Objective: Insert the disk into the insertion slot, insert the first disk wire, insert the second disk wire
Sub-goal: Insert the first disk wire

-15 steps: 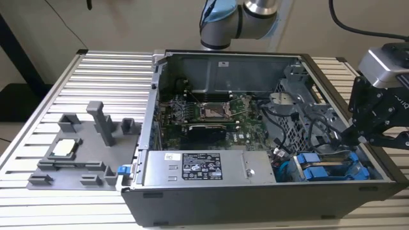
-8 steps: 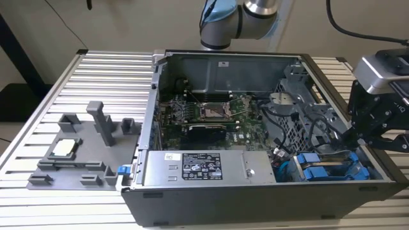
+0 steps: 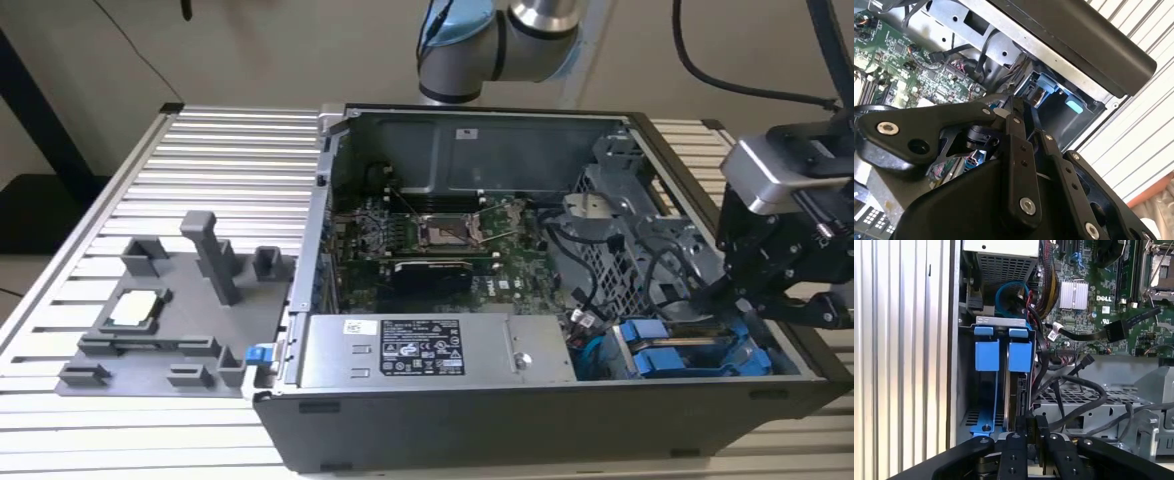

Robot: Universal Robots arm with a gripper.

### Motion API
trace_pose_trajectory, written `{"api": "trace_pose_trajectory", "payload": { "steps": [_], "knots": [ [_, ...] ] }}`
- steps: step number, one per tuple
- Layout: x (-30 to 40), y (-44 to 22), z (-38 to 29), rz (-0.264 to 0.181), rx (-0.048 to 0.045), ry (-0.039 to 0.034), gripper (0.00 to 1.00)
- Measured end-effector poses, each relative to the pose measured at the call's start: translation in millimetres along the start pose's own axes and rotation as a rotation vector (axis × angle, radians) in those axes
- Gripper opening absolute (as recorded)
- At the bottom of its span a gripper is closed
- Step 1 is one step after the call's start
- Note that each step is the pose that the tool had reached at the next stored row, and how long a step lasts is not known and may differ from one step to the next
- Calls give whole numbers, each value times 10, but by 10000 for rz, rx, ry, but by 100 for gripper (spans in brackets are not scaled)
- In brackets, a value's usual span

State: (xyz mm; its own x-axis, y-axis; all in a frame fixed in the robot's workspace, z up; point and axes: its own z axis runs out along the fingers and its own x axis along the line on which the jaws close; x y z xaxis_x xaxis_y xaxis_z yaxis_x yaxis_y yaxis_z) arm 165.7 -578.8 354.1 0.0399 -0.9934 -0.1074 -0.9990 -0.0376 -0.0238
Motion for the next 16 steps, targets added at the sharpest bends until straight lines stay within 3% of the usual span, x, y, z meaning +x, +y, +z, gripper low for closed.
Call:
{"api": "trace_pose_trajectory", "payload": {
  "steps": [5,16],
  "knots": [
    [5,2,46,-12,110,5,19],
    [14,10,100,16,116,34,19]
  ]
}}
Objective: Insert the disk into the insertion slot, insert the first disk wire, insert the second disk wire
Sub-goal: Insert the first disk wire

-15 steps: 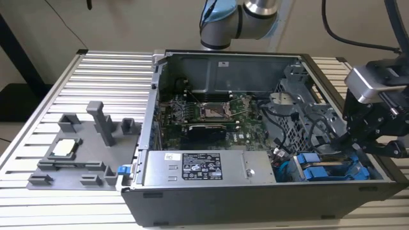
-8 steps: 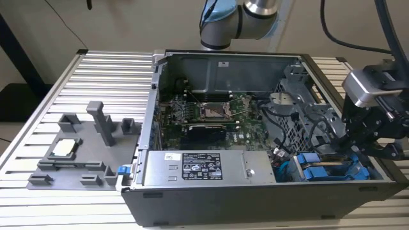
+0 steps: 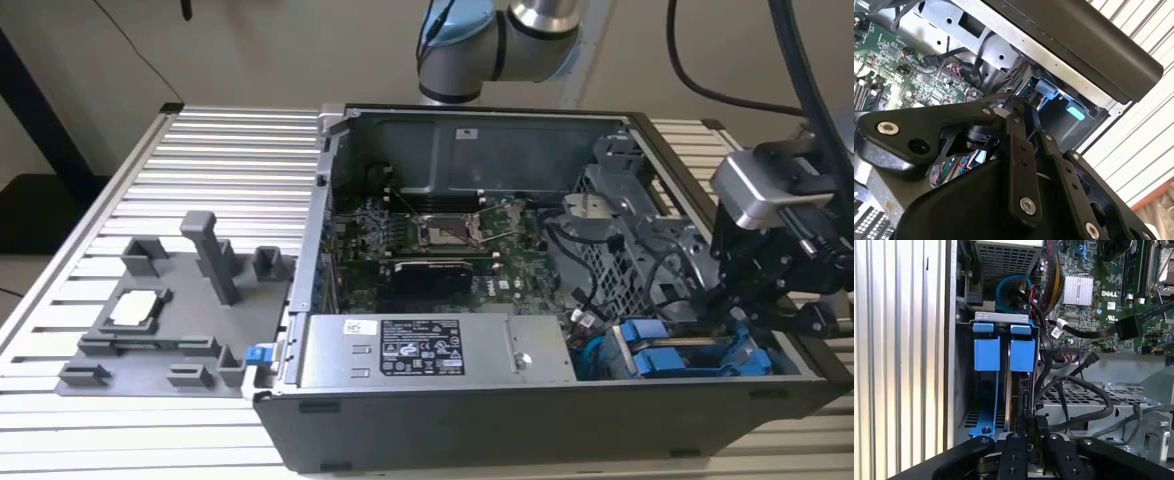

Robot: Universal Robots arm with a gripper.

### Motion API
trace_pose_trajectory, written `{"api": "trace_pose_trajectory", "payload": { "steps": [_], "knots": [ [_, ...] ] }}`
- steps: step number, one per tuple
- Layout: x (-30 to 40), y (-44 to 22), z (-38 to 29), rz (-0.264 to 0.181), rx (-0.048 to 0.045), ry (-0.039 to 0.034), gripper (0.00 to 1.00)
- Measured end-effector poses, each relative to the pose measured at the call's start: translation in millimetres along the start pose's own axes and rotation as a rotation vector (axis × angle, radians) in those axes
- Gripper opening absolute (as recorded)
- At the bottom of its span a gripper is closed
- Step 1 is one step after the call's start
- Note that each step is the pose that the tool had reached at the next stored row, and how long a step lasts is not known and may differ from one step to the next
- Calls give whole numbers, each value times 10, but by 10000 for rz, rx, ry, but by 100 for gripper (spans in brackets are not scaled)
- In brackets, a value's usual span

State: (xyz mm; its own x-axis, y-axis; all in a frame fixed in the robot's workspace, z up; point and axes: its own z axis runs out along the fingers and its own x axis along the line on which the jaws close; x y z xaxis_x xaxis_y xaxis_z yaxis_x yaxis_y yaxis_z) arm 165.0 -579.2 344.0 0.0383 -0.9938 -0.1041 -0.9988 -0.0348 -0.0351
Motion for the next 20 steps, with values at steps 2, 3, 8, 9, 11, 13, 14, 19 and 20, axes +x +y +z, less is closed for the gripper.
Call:
{"api": "trace_pose_trajectory", "payload": {
  "steps": [2,3,8,9,11,13,14,19,20],
  "knots": [
    [1,1,5,26,3,4,19],
    [3,1,8,42,5,6,19],
    [12,3,24,147,15,9,19],
    [13,3,26,164,17,11,19],
    [13,4,30,189,20,14,19],
    [14,4,35,197,21,12,19],
    [14,4,38,200,21,13,19],
    [16,5,52,247,26,17,19],
    [16,5,56,260,27,16,19]
  ]
}}
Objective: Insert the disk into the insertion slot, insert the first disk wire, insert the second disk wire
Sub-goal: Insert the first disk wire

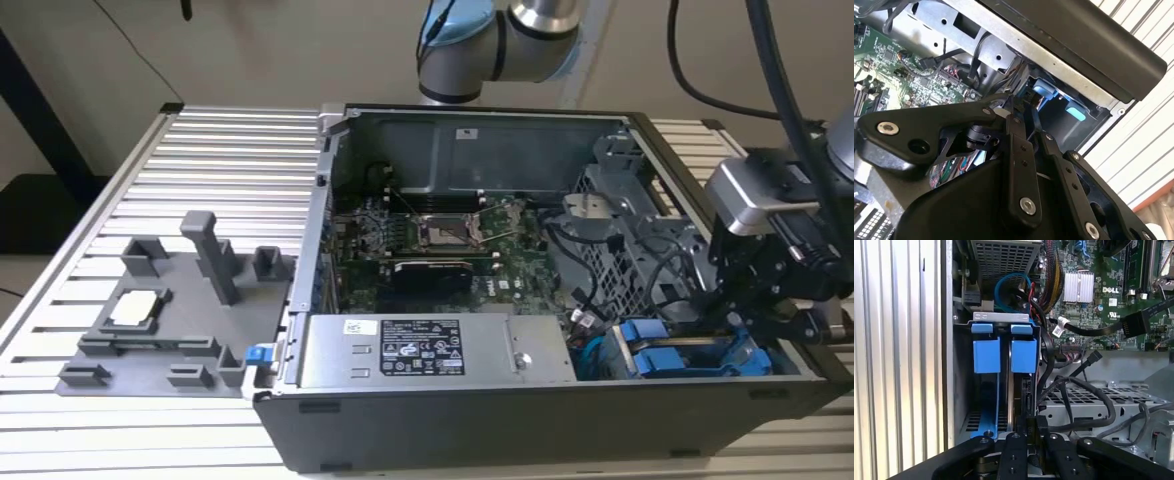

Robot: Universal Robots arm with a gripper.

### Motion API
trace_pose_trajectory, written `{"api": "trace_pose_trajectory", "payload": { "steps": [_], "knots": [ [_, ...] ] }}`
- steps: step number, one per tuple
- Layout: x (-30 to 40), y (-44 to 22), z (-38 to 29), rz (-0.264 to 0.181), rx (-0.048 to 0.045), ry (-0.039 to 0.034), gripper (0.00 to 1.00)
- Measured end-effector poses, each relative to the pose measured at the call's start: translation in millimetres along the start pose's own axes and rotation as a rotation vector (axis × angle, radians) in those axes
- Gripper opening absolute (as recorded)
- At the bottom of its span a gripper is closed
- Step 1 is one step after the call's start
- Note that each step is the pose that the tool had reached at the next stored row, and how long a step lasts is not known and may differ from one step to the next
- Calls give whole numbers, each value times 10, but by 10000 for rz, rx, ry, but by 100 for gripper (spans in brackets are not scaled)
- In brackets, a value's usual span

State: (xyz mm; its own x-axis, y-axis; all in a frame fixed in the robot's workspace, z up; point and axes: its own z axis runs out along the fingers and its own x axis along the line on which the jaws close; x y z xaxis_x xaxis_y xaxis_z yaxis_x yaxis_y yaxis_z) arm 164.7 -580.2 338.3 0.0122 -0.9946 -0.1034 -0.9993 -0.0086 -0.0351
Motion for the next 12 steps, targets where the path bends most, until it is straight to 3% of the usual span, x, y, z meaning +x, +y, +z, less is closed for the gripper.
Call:
{"api": "trace_pose_trajectory", "payload": {
  "steps": [12],
  "knots": [
    [5,1,45,32,4,3,19]
  ]
}}
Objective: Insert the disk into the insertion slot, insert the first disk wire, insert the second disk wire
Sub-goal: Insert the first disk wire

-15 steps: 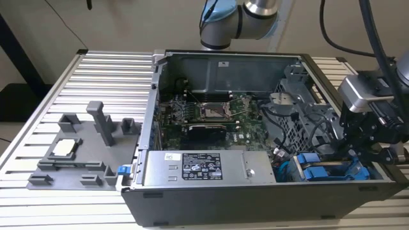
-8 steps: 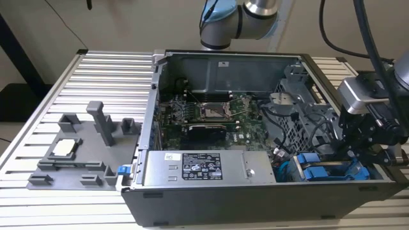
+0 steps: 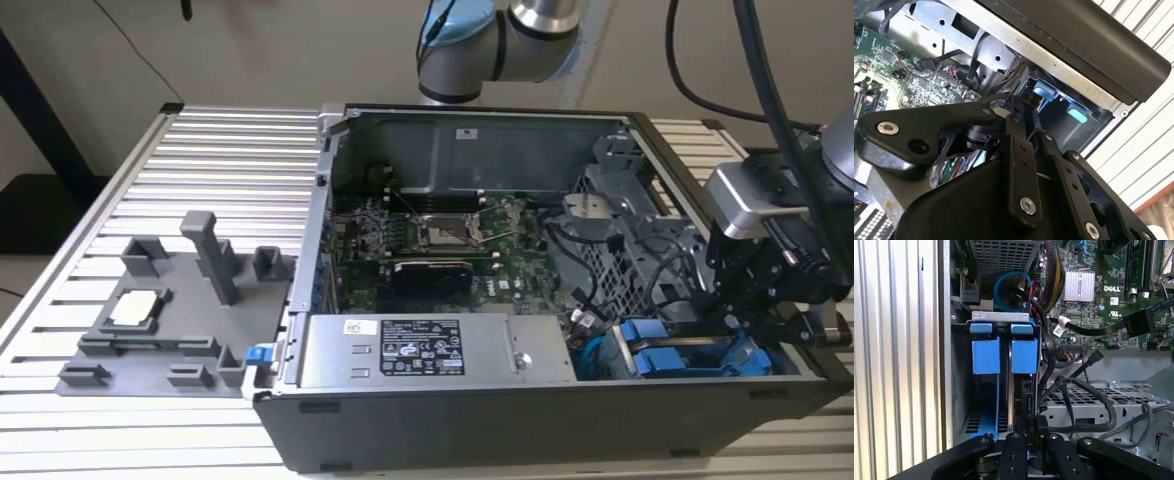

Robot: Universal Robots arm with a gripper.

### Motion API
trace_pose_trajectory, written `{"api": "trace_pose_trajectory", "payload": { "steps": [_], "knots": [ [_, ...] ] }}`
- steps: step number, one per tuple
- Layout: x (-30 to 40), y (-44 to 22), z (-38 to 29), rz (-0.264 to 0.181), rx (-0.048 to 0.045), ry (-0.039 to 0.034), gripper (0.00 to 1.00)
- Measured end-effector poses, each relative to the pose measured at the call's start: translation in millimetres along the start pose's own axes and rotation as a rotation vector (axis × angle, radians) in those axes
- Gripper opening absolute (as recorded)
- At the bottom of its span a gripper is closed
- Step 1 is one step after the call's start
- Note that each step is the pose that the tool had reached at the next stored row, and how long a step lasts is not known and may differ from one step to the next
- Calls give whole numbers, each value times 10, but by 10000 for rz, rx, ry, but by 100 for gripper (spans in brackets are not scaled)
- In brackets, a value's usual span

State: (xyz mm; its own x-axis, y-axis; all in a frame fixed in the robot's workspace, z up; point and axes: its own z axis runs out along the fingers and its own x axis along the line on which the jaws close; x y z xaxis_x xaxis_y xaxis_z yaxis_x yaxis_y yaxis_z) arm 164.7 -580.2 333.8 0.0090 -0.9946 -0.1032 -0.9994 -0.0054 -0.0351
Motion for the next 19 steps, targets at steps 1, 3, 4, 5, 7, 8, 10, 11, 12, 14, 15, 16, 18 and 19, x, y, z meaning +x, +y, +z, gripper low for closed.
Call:
{"api": "trace_pose_trajectory", "payload": {
  "steps": [1,3,4,5,7,8,10,11,12,14,15,16,18,19],
  "knots": [
    [0,0,0,0,0,-1,19],
    [0,1,6,1,-1,-12,20],
    [1,1,7,1,0,-10,20],
    [1,1,7,1,-1,-11,20],
    [0,0,2,0,0,-1,27],
    [-1,0,-11,1,0,2,27],
    [-7,-2,-66,0,0,0,27],
    [-10,-3,-102,1,0,-2,27],
    [-15,-5,-142,1,0,-3,27],
    [-23,-7,-225,1,0,-2,27],
    [-28,-9,-270,1,0,-3,27],
    [-33,-10,-315,0,0,-1,27],
    [-42,-14,-406,0,0,-2,27],
    [-47,-15,-453,1,0,-1,27]
  ]
}}
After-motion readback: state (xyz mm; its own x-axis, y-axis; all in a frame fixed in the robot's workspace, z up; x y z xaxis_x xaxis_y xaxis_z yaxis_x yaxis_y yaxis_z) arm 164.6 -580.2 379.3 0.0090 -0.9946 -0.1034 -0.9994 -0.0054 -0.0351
